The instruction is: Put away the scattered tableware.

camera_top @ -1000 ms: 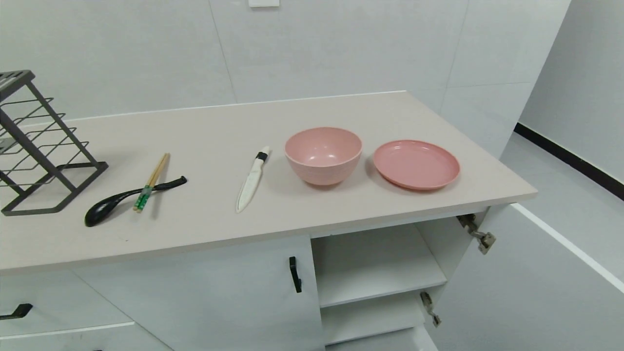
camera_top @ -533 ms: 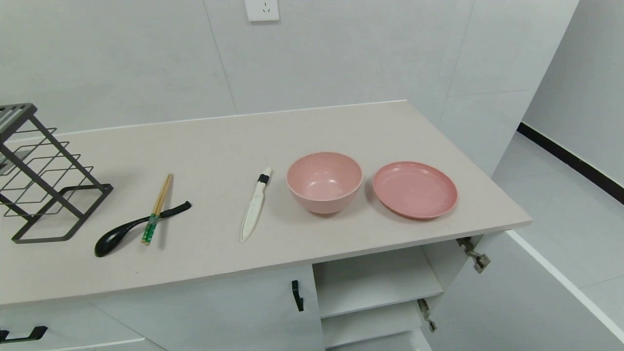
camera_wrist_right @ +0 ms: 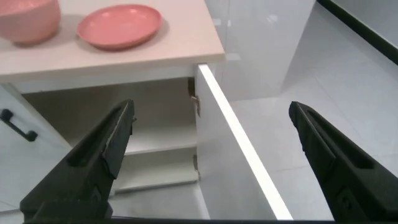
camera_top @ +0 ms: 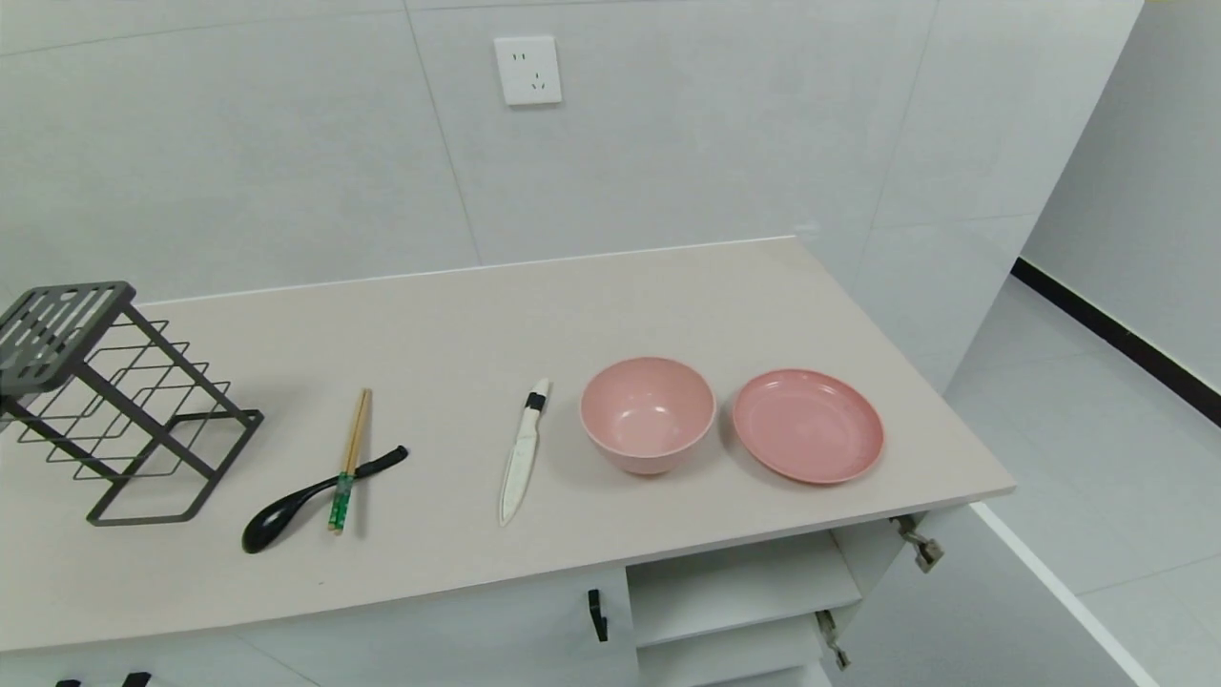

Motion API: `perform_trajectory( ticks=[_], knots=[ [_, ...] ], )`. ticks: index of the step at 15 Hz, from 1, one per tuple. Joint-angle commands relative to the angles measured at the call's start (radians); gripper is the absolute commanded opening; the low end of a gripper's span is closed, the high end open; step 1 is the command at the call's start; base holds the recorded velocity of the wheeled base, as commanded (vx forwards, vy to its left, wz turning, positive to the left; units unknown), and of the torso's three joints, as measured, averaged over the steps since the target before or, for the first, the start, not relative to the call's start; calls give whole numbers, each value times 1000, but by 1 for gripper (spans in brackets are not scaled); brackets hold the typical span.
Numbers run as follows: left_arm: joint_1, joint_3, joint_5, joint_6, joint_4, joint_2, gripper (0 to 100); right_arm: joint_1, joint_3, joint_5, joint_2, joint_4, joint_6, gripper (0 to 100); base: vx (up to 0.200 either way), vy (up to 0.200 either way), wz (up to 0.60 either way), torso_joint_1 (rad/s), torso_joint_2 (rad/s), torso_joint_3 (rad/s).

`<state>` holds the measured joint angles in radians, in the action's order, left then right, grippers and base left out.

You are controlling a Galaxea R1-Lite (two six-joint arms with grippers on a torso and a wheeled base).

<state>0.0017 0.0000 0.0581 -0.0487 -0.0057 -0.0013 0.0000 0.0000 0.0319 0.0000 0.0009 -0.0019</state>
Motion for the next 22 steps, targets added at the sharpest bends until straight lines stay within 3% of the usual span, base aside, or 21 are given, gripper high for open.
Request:
perform_trajectory(
  ticks=[1, 6, 14, 15, 17, 22],
  knots=[
    [0, 0, 0, 0, 0, 1, 100, 0, 0, 0, 0, 1, -3, 100, 0, 0, 0, 300, -588, -286],
    [0, 0, 0, 1, 0, 1, 100, 0, 0, 2, 0, -1, -6, 100, 0, 120, 0, 106, -202, -101],
    [0, 0, -1, 3, 0, 1, 100, 0, 0, -27, 0, -9, -1, 100, 0, 0, 0, 0, 0, 0],
    [0, 0, -1, 3, 0, 1, 100, 0, 0, -43, 0, -116, -6, 100, 0, 0, 0, 0, 0, 0],
    [0, 0, -1, 4, 0, 1, 100, 0, -2, -44, 0, -159, -9, 100, 0, 0, 0, 0, 0, 0],
    [0, 0, -3, 3, 0, 1, 100, 8, -115, 45, 173, -150, -15, 100, 0, 0, 0, 0, 0, 0]
  ],
)
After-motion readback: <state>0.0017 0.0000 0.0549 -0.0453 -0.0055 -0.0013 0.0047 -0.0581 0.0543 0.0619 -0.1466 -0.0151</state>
